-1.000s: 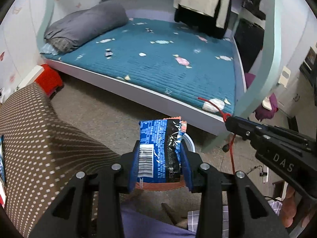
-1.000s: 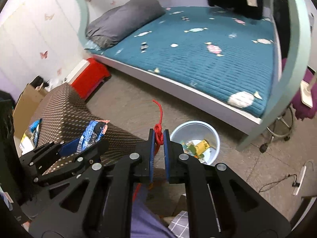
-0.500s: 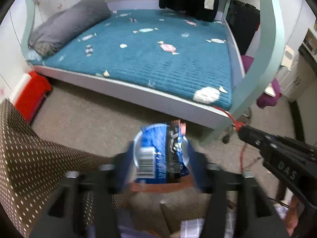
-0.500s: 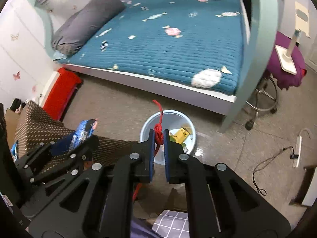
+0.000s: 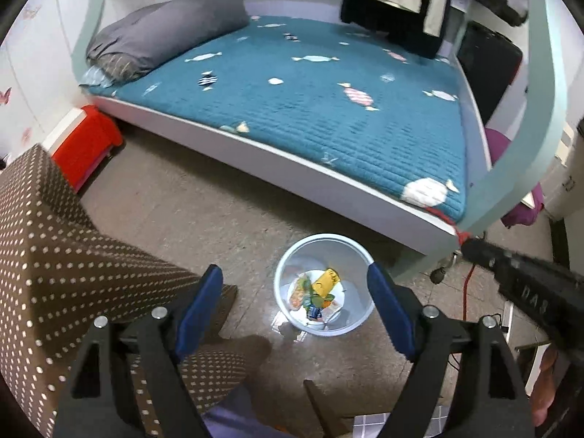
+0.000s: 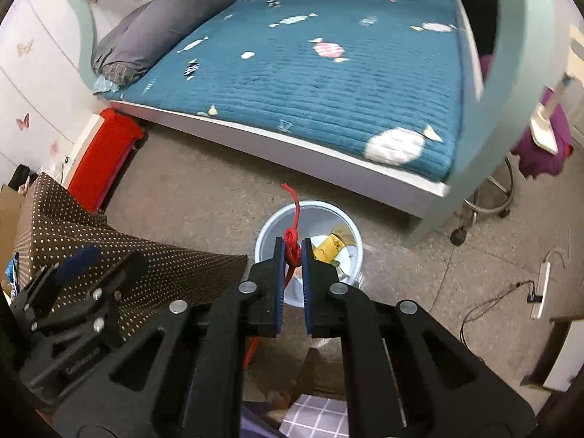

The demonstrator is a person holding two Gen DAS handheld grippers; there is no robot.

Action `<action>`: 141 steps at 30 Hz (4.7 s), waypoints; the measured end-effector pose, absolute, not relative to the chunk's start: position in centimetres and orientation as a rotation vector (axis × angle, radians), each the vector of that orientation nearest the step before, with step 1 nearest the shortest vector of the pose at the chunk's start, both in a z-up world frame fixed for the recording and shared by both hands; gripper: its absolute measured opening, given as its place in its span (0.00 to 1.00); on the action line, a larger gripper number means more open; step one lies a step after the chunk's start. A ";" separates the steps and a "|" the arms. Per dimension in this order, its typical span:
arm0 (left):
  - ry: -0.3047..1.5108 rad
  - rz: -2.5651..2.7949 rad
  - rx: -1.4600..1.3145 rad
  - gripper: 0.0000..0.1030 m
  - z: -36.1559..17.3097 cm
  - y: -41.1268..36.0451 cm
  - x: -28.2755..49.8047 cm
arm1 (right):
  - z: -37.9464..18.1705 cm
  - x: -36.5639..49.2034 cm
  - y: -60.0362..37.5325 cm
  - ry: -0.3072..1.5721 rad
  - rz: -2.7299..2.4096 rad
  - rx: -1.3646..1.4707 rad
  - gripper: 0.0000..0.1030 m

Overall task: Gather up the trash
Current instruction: 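Carry wrapper and string over the blue bucket and open both tools, then move both open tools back over the table trash, then grasp the white-and-red box with the left tool, then grasp the blue-and-white wrapper strip with the right tool while the left tool holds the box, then carry box and strip over the blue bucket and open both tools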

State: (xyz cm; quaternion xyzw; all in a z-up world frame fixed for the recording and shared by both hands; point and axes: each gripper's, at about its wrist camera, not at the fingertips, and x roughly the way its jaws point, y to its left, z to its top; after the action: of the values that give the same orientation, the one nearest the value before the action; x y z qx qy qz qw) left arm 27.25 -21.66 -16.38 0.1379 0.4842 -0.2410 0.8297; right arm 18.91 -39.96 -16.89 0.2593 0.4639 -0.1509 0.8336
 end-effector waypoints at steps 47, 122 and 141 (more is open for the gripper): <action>0.864 -0.394 0.158 0.87 -7.3 -10.0 22.9 | -9.2 16.5 -30.1 0.876 -0.202 0.386 0.86; 0.724 0.326 -0.007 0.35 -1.6 25.9 20.2 | -7.6 29.7 3.4 0.944 0.437 -0.129 0.83; 0.742 0.272 -0.022 0.35 -2.1 23.9 21.6 | -6.0 29.1 -1.2 0.931 0.419 0.017 0.10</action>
State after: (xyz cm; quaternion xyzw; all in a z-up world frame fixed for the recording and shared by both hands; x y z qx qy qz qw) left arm 21.57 23.88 -2.10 -0.0105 0.3614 0.1327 0.9228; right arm 29.14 -1.16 -5.99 0.0082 0.4455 0.2005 0.8725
